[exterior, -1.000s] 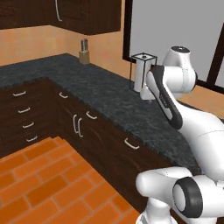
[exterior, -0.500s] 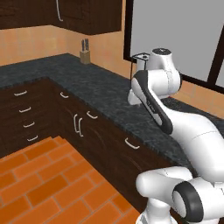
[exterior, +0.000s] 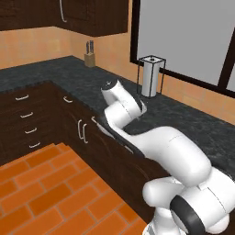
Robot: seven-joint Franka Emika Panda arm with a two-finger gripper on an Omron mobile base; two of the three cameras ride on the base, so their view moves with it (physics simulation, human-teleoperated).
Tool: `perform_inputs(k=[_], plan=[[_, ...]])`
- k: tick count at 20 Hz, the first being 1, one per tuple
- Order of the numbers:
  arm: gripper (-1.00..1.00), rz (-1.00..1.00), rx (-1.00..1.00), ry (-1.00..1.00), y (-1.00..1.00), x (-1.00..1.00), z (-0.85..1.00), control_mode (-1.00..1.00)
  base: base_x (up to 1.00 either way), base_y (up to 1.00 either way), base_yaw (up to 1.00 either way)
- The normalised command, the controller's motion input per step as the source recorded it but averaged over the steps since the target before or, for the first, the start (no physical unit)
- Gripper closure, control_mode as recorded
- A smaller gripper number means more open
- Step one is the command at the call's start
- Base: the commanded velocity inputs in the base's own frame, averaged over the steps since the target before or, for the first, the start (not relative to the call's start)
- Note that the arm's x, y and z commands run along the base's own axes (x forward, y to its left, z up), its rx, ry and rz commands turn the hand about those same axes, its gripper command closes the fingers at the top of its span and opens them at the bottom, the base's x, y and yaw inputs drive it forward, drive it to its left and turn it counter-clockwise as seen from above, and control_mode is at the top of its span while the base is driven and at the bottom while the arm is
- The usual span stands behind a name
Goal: Take a straw from the drawer in front and place it inside the glass cup on the dining counter.
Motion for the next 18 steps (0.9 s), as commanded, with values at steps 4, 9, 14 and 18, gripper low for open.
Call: perform_inputs(k=[4, 9, 14, 18], plan=[[-1.00, -0.05, -0.36, 0.10, 0.49, 0.45, -0.63, -1.00, 0.00, 0.00, 0.00], [-1.00, -0.09, -0.32, 0.08, 0.18, 0.44, -0.59, -1.00, 0.00, 0.00, 0.00], [-1.00, -0.14, -0.28, 0.09, 0.00, 0.42, -0.61, -1.00, 0.00, 0.00, 0.00], [-1.00, -0.14, -0.26, 0.09, -0.03, 0.07, -0.79, -1.00, 0.00, 0.00, 0.00]])
